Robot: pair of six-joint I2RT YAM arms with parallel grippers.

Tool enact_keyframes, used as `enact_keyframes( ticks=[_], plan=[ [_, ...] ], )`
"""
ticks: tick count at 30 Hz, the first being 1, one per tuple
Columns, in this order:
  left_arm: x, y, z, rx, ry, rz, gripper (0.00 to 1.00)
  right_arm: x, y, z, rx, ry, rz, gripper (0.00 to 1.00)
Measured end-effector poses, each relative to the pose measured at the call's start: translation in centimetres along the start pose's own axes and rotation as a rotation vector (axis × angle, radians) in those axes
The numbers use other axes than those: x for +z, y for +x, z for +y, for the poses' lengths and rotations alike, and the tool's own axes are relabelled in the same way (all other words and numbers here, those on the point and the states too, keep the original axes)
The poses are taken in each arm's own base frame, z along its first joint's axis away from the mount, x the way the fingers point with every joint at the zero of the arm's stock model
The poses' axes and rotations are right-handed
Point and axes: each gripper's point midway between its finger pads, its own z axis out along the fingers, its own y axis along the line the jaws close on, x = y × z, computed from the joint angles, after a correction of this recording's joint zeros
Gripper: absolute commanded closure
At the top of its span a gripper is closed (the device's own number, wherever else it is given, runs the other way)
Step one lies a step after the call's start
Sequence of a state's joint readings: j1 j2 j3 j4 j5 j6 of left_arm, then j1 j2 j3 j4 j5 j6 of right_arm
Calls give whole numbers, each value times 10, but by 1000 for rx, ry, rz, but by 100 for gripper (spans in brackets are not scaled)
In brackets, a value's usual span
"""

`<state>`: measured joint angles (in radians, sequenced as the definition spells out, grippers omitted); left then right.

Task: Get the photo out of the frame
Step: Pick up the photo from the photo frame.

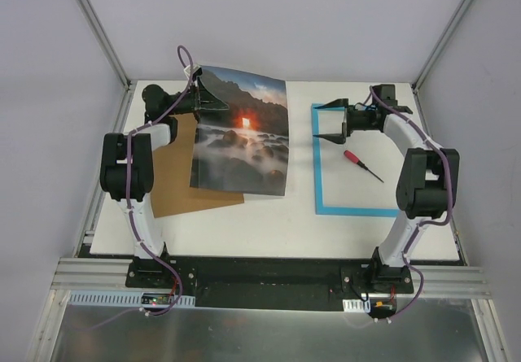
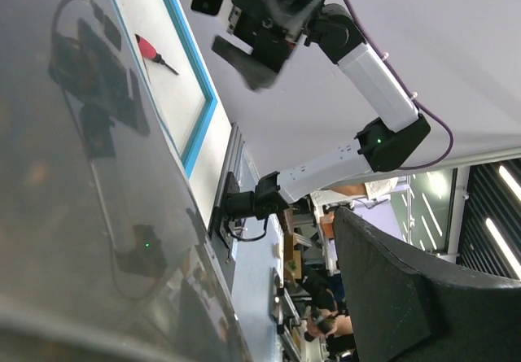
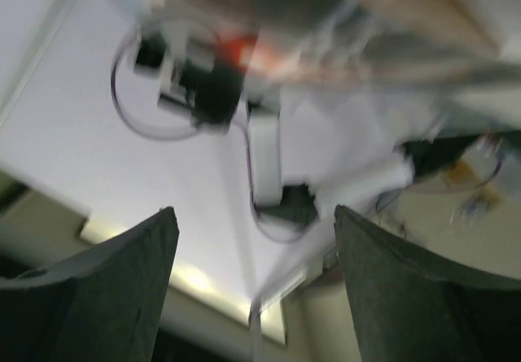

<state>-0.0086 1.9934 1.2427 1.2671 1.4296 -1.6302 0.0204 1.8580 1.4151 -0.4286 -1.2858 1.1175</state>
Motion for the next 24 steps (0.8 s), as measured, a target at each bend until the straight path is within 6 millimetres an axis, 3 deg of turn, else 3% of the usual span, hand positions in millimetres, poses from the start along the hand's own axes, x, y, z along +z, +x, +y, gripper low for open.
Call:
enact_keyframes(
  ticks=[1, 3, 4, 5, 8, 12, 18, 21, 24],
  plan=[
    [-2, -1, 0, -2, -1, -4, 100, 1, -16, -2, 6, 12, -86, 12],
    [-5, -1, 2, -4, -4, -13, 100, -7, -55, -20, -411, 48, -240, 8],
    [-7, -2, 3, -6, -5, -17, 100, -15, -67, -22, -547, 41, -275, 1],
    [-7, -1, 4, -9, -5, -18, 100, -29, -84, -24, -693, 22, -318, 4],
    [-9, -3, 4, -9, -7, -25, 100, -59, -102, -17, -877, -34, -373, 4],
    [-10, -3, 4, -16, -7, -28, 100, -69, -90, 0, -1075, -82, -375, 4],
    [-10, -4, 3, -38, -6, -32, 100, -55, -37, 11, -1258, -158, -226, 2],
    [-9, -5, 3, -41, -6, -35, 100, -51, -27, 12, -1300, -172, -185, 4],
    [-9, -6, 2, -42, -5, -42, 100, -51, -33, 8, -1337, -150, -204, 6]
  ],
)
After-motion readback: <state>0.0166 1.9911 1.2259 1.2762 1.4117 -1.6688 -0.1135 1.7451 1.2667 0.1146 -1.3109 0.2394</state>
